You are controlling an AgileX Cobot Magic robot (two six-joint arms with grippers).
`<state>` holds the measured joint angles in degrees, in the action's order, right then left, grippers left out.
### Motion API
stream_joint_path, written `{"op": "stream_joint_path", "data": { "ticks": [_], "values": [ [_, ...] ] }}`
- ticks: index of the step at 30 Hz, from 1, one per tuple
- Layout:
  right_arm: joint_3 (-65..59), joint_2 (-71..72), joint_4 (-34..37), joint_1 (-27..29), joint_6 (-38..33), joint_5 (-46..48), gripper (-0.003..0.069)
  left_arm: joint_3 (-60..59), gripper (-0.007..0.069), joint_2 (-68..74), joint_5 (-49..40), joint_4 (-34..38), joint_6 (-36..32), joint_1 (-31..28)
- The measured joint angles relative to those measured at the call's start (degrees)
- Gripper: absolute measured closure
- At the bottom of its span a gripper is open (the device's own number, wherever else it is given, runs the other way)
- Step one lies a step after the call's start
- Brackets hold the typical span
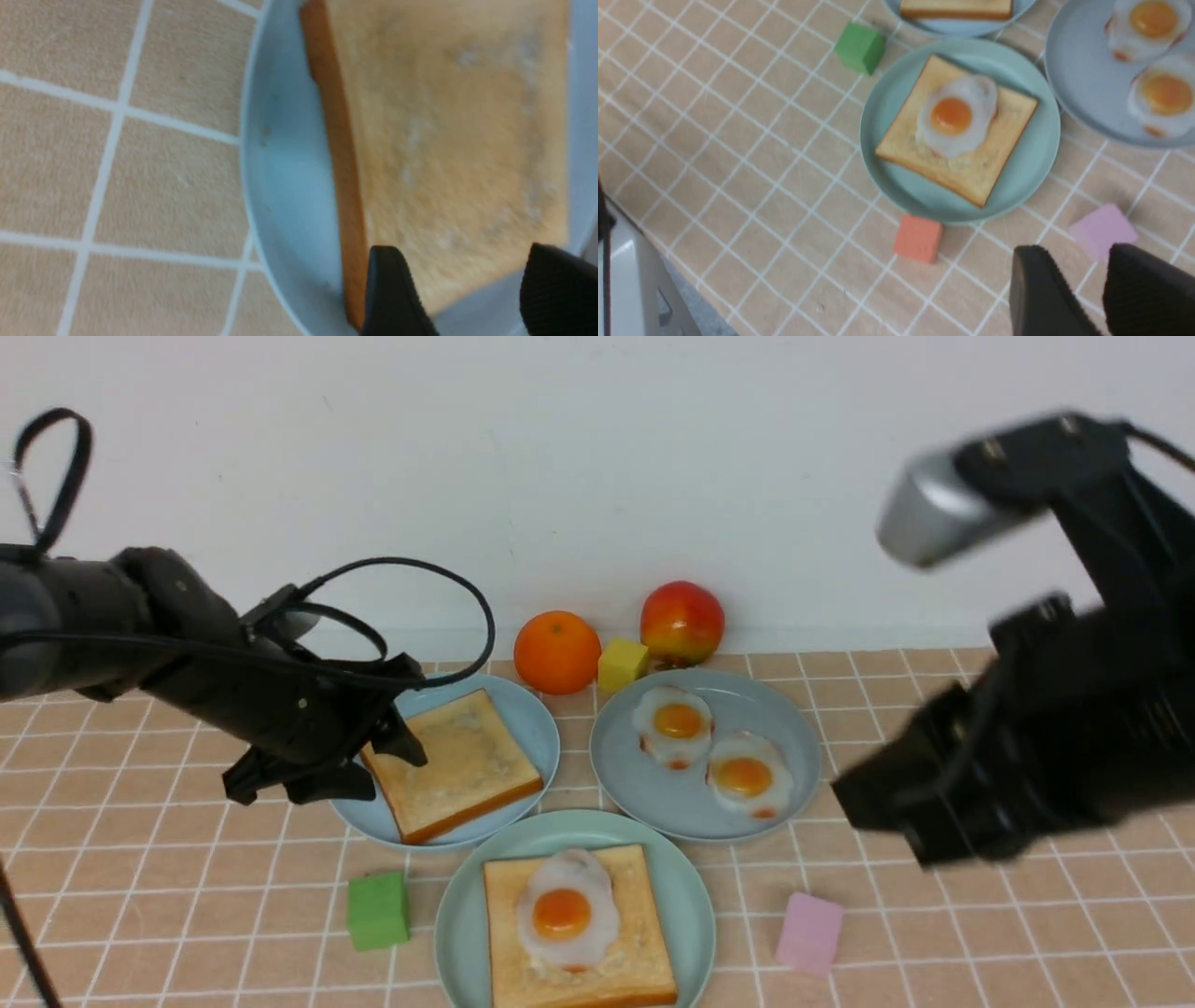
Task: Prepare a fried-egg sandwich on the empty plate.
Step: Use the left arm to grab a slice of bread, then use the left arm to place a slice of bread on the fried egg in the middle
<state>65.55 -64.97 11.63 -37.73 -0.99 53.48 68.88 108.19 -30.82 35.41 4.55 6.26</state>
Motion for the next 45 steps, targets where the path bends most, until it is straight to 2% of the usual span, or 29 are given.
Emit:
{"op": "stream_joint_path", "data": {
  "ticks": [4, 9, 17, 18, 25, 33, 38, 40, 45],
  "values": [
    [-3.5, 2.2, 0.0, 0.0, -0.3, -1.9, 0.0421, 0.2, 0.0239, 3.7, 1.1, 0.7, 1.0, 0.0],
    [-4.5, 2.4, 0.0, 0.0, -0.4, -2.4, 0.0419, 0.9, 0.0288, 5.9, 2.2, 2.6, -1.2, 0.0],
    [-4.7, 2.4, 0.1, 0.0, -0.4, -2.4, 0.0419, 1.1, 0.0575, 6.4, 1.4, 2.6, -2.2, -0.1],
    [-4.7, 2.4, 0.2, 0.0, -0.4, -2.3, 0.0419, 1.1, 0.0588, 6.1, 1.3, 2.3, -2.2, -0.1],
    [-4.7, 2.4, 0.4, 0.0, -0.4, -0.8, 0.0419, 0.6, 0.0593, -2.4, -2.0, -2.2, -2.3, -0.1],
    [-4.7, 2.4, 0.4, 0.0, -0.4, -0.2, 0.0419, -0.4, 0.0593, -18.6, -5.3, -2.3, -3.0, 0.4],
    [-4.9, 2.4, 0.6, 0.0, -0.4, -0.2, 0.0419, -7.6, 0.0593, -23.1, -5.2, -1.0, -4.5, 5.3],
    [-4.9, 2.4, 0.8, 0.0, -0.4, -0.2, 0.0419, -12.9, 0.0593, -22.5, -2.1, 0.3, -4.5, 10.4],
    [-4.9, 2.4, 0.9, 0.0, -0.4, -0.2, 0.0419, -18.8, 0.0593, -19.1, 5.2, 1.4, -4.1, 16.1]
  ]
}}
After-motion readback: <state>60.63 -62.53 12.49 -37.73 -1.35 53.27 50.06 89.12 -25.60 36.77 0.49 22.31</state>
